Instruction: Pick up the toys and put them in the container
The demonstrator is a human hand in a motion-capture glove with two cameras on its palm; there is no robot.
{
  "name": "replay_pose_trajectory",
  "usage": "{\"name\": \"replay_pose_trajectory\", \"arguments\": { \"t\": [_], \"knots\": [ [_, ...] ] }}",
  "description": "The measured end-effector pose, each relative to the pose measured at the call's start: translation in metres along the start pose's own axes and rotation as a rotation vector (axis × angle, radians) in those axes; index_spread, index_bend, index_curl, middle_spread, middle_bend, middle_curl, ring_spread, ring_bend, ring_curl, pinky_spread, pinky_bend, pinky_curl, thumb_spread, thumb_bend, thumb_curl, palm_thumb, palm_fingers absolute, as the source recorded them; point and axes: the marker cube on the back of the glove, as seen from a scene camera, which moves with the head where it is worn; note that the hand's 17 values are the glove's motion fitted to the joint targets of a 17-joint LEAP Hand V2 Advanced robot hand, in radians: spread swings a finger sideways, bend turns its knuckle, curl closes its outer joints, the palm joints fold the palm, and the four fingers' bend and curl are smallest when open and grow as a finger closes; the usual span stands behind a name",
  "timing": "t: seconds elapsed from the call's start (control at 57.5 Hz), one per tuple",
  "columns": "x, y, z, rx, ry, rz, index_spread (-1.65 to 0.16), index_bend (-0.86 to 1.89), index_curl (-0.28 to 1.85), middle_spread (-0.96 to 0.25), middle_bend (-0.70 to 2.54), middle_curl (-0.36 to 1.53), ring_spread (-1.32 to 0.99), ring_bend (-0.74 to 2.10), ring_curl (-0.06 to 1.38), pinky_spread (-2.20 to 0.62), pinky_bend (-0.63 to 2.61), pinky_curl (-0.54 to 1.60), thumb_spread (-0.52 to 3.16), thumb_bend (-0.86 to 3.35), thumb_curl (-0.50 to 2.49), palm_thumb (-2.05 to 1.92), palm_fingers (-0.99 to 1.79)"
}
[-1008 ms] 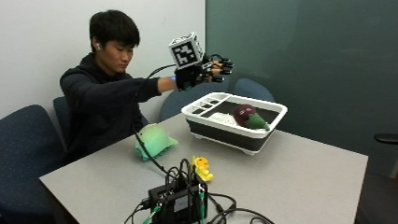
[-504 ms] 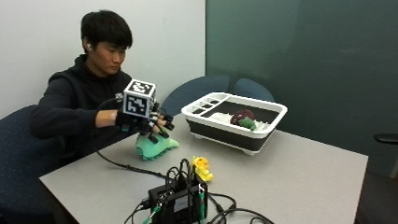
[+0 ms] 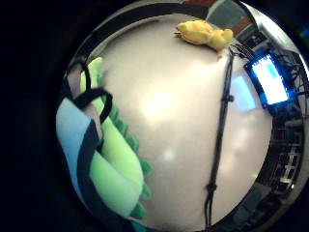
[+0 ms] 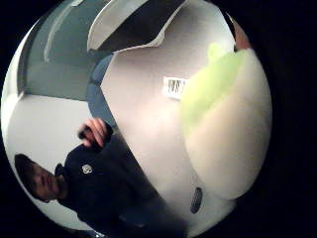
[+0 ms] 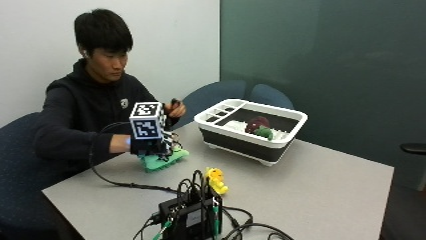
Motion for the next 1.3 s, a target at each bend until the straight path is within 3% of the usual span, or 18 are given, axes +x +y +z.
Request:
{"name": "replay_pose_trajectory", "arguments": {
  "t": [0.156, 0.296, 0.382, 0.539, 0.626, 0.695, 0.747, 0.817, 0.921, 1.008, 1.182, 1.304],
  "knots": [
    [-0.001, -0.013, -0.037, -0.018, 0.076, 0.023, -0.42, 0.45, 0.31, -0.26, 0.83, 0.59, -0.43, 1.24, 0.64, -0.38, 1.08, 0.51, 0.72, 0.23, 0.76, 0.77, 0.99],
    [-0.001, -0.043, -0.125, 0.117, 0.068, 0.109, -0.47, 0.6, 0.41, -0.31, 0.95, 0.7, -0.45, 1.31, 0.7, -0.41, 1.12, 0.57, 0.54, 0.23, 0.85, 0.77, 0.91],
    [-0.02, -0.064, -0.169, 0.218, 0.039, 0.067, -0.5, 0.67, 0.47, -0.32, 1.0, 0.76, -0.46, 1.35, 0.73, -0.42, 1.15, 0.6, 0.45, 0.22, 0.9, 0.77, 0.85],
    [-0.082, -0.124, -0.217, 0.392, -0.055, 0.039, -0.51, 0.7, 0.58, -0.34, 1.03, 0.83, -0.45, 1.4, 0.77, -0.42, 1.23, 0.65, 0.33, 0.2, 0.96, 0.74, 0.69],
    [-0.089, -0.168, -0.232, 0.398, -0.153, 0.126, -0.5, 0.65, 0.62, -0.34, 1.0, 0.85, -0.44, 1.41, 0.77, -0.41, 1.28, 0.67, 0.3, 0.17, 0.97, 0.71, 0.57],
    [-0.093, -0.205, -0.224, 0.273, -0.204, 0.247, -0.46, 0.54, 0.63, -0.31, 0.93, 0.84, -0.43, 1.39, 0.77, -0.4, 1.34, 0.67, 0.32, 0.14, 0.98, 0.7, 0.41],
    [-0.099, -0.223, -0.204, 0.144, -0.169, 0.332, -0.38, 0.4, 0.61, -0.23, 0.62, 0.74, -0.35, 1.26, 0.73, -0.3, 1.33, 0.67, 0.59, 0.08, 0.94, 0.56, -0.18],
    [-0.113, -0.233, -0.176, 0.03, -0.098, 0.364, -0.3, 0.29, 0.55, -0.11, 0.37, 0.63, -0.22, 0.86, 0.63, -0.17, 1.28, 0.62, 0.8, -0.02, 0.84, 0.41, -0.55],
    [-0.154, -0.228, -0.135, 0.022, 0.013, 0.245, -0.22, 0.15, 0.47, 0.0, 0.17, 0.54, -0.08, 0.45, 0.48, -0.05, 1.12, 0.53, 0.99, -0.04, 0.71, 0.27, -0.46],
    [-0.096, -0.219, -0.163, 0.109, -0.077, 0.324, -0.2, 0.15, 0.43, 0.05, 0.11, 0.47, -0.02, 0.31, 0.41, 0.0, 1.01, 0.48, 1.1, -0.04, 0.63, 0.2, -0.33],
    [-0.048, -0.169, -0.167, 0.224, 0.03, 0.382, -0.2, 0.18, 0.42, 0.04, 0.19, 0.44, 0.01, 0.25, 0.38, 0.04, 0.8, 0.4, 1.3, 0.0, 0.53, 0.18, -0.07],
    [0.019, -0.134, -0.166, 0.177, 0.016, 0.46, -0.23, 0.19, 0.42, 0.02, 0.24, 0.45, 0.0, 0.3, 0.38, 0.05, 0.71, 0.35, 1.4, 0.02, 0.48, 0.21, 0.05]
  ]
}}
